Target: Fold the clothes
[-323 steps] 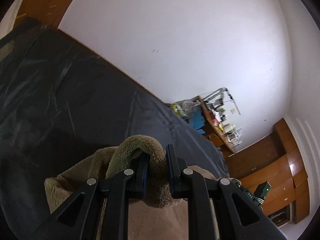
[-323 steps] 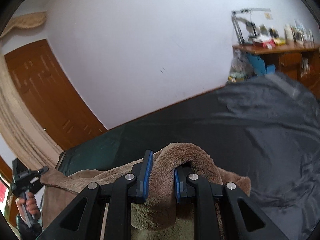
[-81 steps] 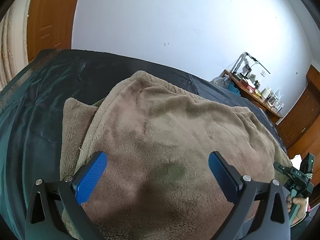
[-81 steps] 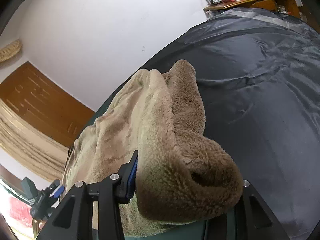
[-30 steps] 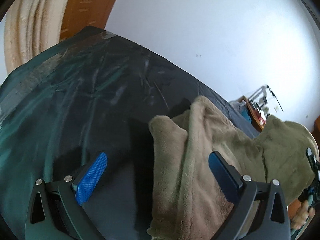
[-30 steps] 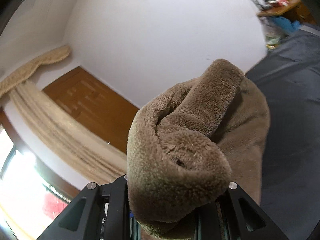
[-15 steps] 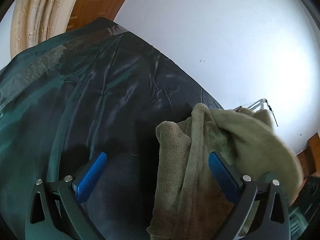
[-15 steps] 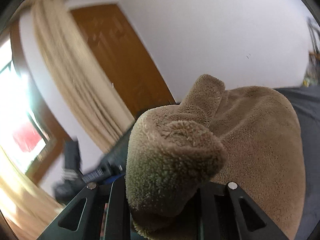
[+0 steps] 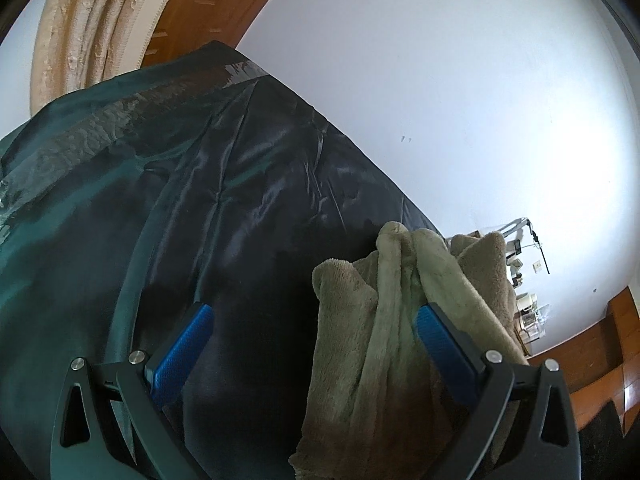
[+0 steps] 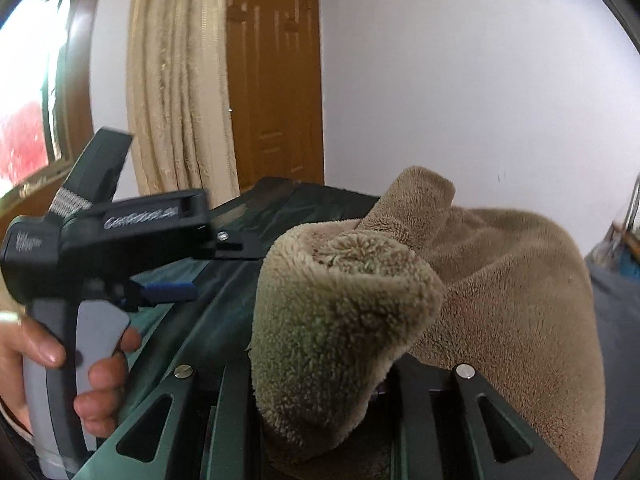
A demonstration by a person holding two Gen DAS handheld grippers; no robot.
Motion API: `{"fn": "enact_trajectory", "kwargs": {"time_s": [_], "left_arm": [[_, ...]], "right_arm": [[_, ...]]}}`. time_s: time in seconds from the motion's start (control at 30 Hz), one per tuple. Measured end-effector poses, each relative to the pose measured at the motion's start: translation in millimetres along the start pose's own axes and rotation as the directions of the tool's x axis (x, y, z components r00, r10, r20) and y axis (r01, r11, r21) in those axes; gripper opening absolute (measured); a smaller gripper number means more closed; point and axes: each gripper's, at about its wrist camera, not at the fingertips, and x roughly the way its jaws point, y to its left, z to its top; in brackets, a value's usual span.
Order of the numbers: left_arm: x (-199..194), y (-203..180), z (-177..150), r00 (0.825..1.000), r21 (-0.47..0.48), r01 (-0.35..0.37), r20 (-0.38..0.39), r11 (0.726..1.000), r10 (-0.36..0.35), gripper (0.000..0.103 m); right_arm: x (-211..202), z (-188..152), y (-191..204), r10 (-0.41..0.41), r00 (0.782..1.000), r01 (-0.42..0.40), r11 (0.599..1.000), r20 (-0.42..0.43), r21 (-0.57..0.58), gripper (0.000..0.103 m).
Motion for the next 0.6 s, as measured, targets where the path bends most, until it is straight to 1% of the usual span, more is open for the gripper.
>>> {"fn": "enact_trajectory", "kwargs": {"time_s": [0.07, 0.13, 0.23, 0.4, 0.43, 0.47, 0.5, 0.53, 0.6], "left_arm": [[-2, 1, 1, 1.000, -0.007, 0.002, 0.005, 1.000, -0.002, 0.102], [-5, 3, 2, 1.000, -0.014, 0.005, 0.011, 1.000, -0.005, 0.102], [-11, 6, 4, 1.000, -0.026, 0.010, 0.027, 1.000, -0.009, 0.102], [-19, 10, 7, 0.998, -0.040, 0.006, 0.055, 0.999, -0.004, 0.102], [-20, 10, 7, 0.998, -0.039, 0.006, 0.056, 0.999, -0.004, 0.102], [-20, 9, 6, 0.998, -0.037, 0.007, 0.056, 0.999, -0.005, 0.102], [-20, 9, 6, 0.999, -0.032, 0.007, 0.054, 0.999, -0.006, 0.102], [-18, 8, 6, 0.999, -0.027, 0.008, 0.050, 1.000, -0.006, 0.102], [-15, 7, 7, 0.999, -0.018, 0.008, 0.045, 1.000, -0.007, 0.102]], "right_arm": [[-3, 3, 13, -0.006, 1.000, 0.007, 0.999, 0.025, -0.041, 0.022], [-3, 2, 26, 0.006, 1.000, -0.004, 0.997, 0.028, -0.079, 0.022], [10, -7, 38, 0.013, 1.000, -0.014, 0.992, -0.009, -0.127, 0.023], [25, -20, 40, 0.019, 0.996, -0.031, 0.990, -0.090, -0.135, 0.025], [26, -21, 40, 0.025, 0.994, -0.039, 0.991, -0.106, -0.128, 0.029], [27, -22, 41, 0.042, 0.992, -0.056, 0.991, -0.116, -0.118, 0.032], [28, -22, 41, 0.062, 0.990, -0.075, 0.991, -0.124, -0.107, 0.042], [34, -17, 50, 0.096, 0.986, -0.109, 0.990, -0.135, -0.094, 0.059], [35, -16, 55, 0.154, 0.976, -0.166, 0.984, -0.155, -0.071, 0.070]]}}
